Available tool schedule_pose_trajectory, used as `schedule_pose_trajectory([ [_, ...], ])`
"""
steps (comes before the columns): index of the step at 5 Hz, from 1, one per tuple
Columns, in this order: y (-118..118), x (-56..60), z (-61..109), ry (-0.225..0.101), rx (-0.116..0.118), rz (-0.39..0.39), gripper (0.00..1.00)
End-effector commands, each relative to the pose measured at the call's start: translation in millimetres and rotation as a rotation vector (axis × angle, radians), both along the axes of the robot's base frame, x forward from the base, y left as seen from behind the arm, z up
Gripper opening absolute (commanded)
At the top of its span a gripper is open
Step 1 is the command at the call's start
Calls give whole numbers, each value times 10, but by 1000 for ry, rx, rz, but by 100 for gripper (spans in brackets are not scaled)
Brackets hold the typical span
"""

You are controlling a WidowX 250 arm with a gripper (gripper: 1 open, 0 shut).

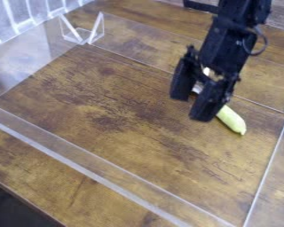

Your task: Move the green spoon to the right

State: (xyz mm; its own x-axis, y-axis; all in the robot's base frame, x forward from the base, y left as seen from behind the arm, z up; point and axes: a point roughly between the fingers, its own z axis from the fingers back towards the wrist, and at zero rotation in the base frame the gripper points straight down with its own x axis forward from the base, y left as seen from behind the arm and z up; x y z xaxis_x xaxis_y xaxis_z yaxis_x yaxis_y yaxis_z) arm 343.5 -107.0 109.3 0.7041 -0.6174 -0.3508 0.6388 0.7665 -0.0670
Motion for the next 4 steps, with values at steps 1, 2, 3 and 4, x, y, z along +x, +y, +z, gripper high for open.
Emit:
schedule_pose_trajectory([
  [1, -24, 5, 703, -179, -5, 12, 100],
  [2, 143, -52, 671, -242, 18, -6, 100],
  [3, 232, -127, 580, -297, 21, -48, 100],
  [4, 377, -196, 578, -374, 58, 26, 100],
])
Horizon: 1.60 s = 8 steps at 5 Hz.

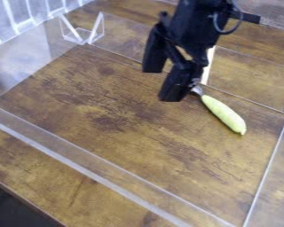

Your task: Move the green spoon to the right

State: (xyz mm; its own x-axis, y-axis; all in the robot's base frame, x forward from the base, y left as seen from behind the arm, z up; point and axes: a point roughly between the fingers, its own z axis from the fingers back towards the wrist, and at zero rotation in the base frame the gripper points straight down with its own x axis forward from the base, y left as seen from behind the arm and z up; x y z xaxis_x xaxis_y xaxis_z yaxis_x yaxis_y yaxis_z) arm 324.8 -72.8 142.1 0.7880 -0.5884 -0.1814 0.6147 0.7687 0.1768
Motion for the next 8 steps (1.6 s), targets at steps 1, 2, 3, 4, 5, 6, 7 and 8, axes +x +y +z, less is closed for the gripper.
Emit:
schedule_pose_trajectory([
  [1, 108, -23, 199, -157, -16, 53, 100],
  [2, 160, -6, 223, -233, -18, 76, 100],
  [3, 202, -1, 206, -283, -21, 81, 0],
  [4, 235, 34, 215, -332, -36, 23, 100],
  [5, 244, 48, 182, -357, -57, -40, 100],
  [6, 268, 73, 140, -377, -70, -94, 100],
  [7, 324, 133, 198, -396, -64, -58, 100],
  [8, 390, 208, 252, -417, -57, -22, 100],
])
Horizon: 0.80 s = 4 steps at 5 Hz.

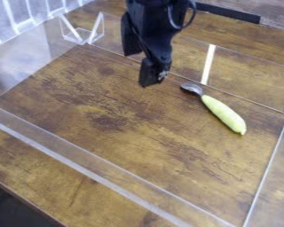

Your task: Move the green spoon to the right

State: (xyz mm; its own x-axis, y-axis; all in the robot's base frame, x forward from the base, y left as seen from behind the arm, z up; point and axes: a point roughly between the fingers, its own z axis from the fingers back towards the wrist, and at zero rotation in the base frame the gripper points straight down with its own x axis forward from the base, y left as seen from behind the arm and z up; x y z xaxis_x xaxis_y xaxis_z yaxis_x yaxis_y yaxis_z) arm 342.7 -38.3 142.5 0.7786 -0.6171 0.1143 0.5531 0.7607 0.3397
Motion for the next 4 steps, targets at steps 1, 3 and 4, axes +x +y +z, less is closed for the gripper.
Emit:
schedule_pose_trajectory([
  [1, 124, 227, 193, -101, -13, 79, 100],
  [3, 357, 429, 183, -138, -36, 142, 100],
  [4, 500, 514, 200, -168, -45, 114, 100],
])
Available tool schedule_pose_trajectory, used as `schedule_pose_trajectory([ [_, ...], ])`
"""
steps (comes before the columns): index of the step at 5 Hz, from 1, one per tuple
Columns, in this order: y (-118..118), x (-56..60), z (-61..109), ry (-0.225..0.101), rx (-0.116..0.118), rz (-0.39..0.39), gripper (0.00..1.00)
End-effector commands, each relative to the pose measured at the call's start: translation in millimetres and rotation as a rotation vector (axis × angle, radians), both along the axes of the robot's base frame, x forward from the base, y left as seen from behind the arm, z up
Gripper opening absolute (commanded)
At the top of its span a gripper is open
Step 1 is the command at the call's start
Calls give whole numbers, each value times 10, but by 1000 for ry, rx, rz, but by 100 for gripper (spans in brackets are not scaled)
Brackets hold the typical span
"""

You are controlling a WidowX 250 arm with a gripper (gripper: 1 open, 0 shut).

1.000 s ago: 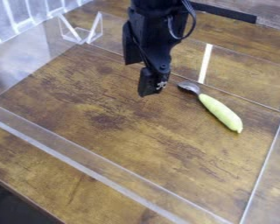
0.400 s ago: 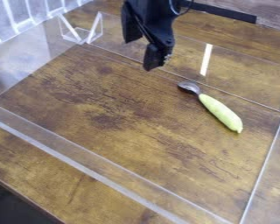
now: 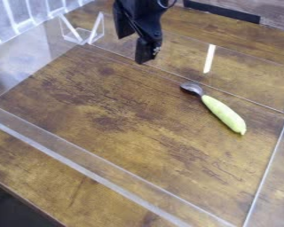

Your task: Move the green spoon to the right

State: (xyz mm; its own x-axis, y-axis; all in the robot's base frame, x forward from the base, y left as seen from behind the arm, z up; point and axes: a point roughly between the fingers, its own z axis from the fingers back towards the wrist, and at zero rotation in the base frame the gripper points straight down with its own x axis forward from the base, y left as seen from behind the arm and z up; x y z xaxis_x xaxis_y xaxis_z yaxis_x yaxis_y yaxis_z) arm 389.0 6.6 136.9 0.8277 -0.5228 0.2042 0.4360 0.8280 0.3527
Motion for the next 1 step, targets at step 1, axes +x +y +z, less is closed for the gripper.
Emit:
schedule_pose_trajectory([
  [1, 199, 117, 172, -104, -11, -18, 0],
])
